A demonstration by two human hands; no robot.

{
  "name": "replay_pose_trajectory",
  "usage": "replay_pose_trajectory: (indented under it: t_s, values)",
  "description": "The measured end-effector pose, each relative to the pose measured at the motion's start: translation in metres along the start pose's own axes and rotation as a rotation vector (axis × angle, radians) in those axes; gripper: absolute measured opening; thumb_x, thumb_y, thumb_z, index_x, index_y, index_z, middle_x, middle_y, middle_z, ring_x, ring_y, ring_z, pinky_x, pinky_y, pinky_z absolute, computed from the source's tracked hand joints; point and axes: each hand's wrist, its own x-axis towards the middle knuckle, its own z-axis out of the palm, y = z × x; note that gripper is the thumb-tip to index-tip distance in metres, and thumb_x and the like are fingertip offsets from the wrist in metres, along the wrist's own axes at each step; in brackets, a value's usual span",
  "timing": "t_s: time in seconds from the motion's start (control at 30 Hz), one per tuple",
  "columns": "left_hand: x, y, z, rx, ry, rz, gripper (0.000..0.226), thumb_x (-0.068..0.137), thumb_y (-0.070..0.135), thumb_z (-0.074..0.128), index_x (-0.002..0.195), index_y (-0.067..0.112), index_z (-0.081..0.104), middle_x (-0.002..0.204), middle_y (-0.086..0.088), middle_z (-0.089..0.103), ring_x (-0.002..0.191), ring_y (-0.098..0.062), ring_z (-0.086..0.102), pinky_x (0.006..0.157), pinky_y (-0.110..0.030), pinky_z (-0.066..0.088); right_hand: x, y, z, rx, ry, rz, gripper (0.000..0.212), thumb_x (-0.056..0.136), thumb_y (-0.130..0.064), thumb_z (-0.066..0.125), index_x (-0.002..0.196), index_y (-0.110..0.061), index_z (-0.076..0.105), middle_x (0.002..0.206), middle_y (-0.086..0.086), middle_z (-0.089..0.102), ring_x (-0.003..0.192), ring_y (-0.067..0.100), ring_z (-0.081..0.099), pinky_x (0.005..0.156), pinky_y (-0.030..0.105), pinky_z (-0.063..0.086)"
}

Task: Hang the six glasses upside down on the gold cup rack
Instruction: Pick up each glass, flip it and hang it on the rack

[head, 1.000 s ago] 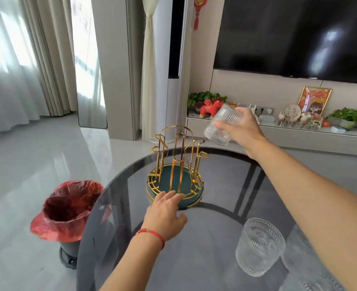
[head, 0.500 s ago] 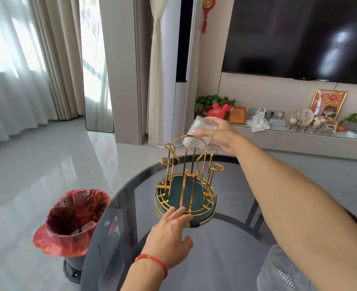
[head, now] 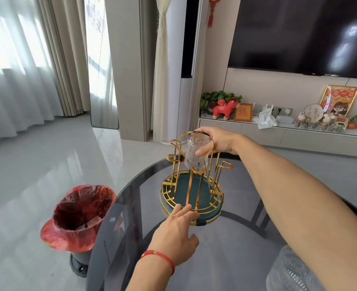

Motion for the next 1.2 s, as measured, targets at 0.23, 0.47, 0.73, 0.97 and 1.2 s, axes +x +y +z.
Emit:
replay_pose_trajectory:
  t_s: [0.23, 0.47, 0.73, 0.97, 1.2]
  values:
    - [0.000, -0.002, 0.001, -0.012, -0.027, -0.019, 0.056, 0.094, 0.021, 0.058, 0.146, 0.033, 0.041, 0.165, 0.008, 0.024, 0.155, -0.022, 0.012, 0.114, -0.044, 0.038, 0.004, 0.003, 0.005, -0.157, 0.018, -0.073, 0.077, 0.070, -0.014, 0.096, 0.137, -0.021, 0.057, 0.117, -0.002, 0.065, 0.112, 0.019, 0.061, 0.085, 0.031, 0.055]
    - [0.000, 0.000, 0.002, 0.013, -0.003, -0.033, 0.056, 0.094, 0.025, 0.057, 0.148, 0.031, 0.043, 0.166, 0.006, 0.024, 0.155, -0.022, 0.011, 0.114, -0.050, 0.036, -0.034, 0.002, -0.024, 0.036, 0.110, 0.038, 0.076, 0.089, -0.018, 0.081, 0.154, -0.037, 0.045, 0.149, 0.006, 0.057, 0.133, 0.026, 0.055, 0.105, 0.051, 0.050]
    - [-0.025, 0.046, 0.011, -0.053, 0.286, 0.033, 0.038, 0.089, 0.023, 0.058, 0.127, 0.022, 0.064, 0.125, -0.002, 0.065, 0.121, -0.025, 0.051, 0.097, -0.044, 0.052, -0.200, 0.004, -0.033, -0.208, 0.035, 0.169, 0.023, 0.096, -0.028, 0.072, 0.118, -0.022, 0.073, 0.111, 0.003, 0.079, 0.102, 0.016, 0.076, 0.096, 0.045, 0.060]
    - [-0.072, 0.082, 0.030, -0.229, 0.207, 0.064, 0.032, 0.087, 0.019, 0.061, 0.117, 0.021, 0.070, 0.119, 0.000, 0.070, 0.115, -0.019, 0.060, 0.101, -0.037, 0.050, -0.318, 0.010, 0.046, -0.985, -0.388, 0.129, 0.085, 0.070, -0.070, 0.076, 0.144, -0.039, 0.047, 0.139, -0.009, 0.052, 0.128, 0.012, 0.046, 0.104, 0.038, 0.045]
    - [-0.094, 0.085, 0.030, -0.353, 0.148, -0.010, 0.025, 0.089, 0.017, 0.061, 0.111, 0.021, 0.072, 0.110, 0.001, 0.071, 0.104, -0.013, 0.064, 0.089, -0.024, 0.051, -0.319, 0.028, 0.070, -1.160, -0.286, 0.131, 0.079, 0.077, -0.026, 0.083, 0.143, -0.031, 0.040, 0.133, 0.005, 0.042, 0.113, 0.025, 0.044, 0.075, 0.039, 0.046]
